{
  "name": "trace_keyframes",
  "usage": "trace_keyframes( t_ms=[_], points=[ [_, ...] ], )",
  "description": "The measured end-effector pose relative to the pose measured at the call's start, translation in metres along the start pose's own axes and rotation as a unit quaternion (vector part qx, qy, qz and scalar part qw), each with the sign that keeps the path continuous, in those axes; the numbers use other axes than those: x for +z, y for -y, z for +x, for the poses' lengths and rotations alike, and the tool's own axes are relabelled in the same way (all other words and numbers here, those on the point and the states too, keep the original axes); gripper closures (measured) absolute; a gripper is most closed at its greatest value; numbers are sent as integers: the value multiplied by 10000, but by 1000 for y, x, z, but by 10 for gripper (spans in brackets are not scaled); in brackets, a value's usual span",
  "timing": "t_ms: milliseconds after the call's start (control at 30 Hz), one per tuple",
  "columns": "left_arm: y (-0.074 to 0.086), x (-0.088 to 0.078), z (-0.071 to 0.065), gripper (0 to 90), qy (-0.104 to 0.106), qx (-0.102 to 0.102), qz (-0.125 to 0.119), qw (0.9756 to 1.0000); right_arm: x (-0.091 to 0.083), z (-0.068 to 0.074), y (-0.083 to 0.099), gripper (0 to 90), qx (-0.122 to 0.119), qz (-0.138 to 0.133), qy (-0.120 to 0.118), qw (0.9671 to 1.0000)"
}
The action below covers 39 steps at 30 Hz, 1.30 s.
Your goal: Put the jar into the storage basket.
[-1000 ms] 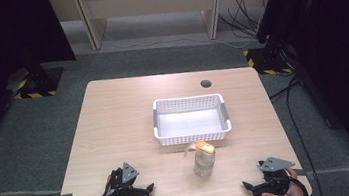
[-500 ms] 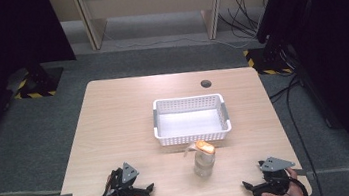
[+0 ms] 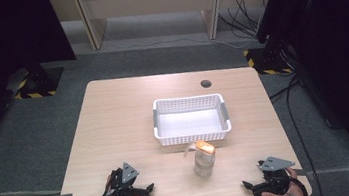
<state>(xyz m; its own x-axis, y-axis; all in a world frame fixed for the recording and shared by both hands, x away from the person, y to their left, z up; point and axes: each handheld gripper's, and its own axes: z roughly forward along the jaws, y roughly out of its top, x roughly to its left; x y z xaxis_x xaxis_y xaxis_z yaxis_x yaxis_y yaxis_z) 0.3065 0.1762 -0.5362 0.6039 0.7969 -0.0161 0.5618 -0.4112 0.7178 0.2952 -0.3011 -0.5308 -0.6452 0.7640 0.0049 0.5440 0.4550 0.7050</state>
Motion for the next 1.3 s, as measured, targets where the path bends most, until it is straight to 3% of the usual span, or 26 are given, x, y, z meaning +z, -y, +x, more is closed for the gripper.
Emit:
trace_keyframes(
  t_ms=[400,567,1300],
  points=[
    [0,0,0,0,0,0,0,10000,-10,-1,-6,58,113,-323,-62,9994],
    [0,0,0,0,0,0,0,10000,-11,-2,-10,66,110,-378,-32,9992],
    [0,0,0,0,0,-1,0,10000,-27,4,-41,92,69,-641,-316,9974]
  ],
)
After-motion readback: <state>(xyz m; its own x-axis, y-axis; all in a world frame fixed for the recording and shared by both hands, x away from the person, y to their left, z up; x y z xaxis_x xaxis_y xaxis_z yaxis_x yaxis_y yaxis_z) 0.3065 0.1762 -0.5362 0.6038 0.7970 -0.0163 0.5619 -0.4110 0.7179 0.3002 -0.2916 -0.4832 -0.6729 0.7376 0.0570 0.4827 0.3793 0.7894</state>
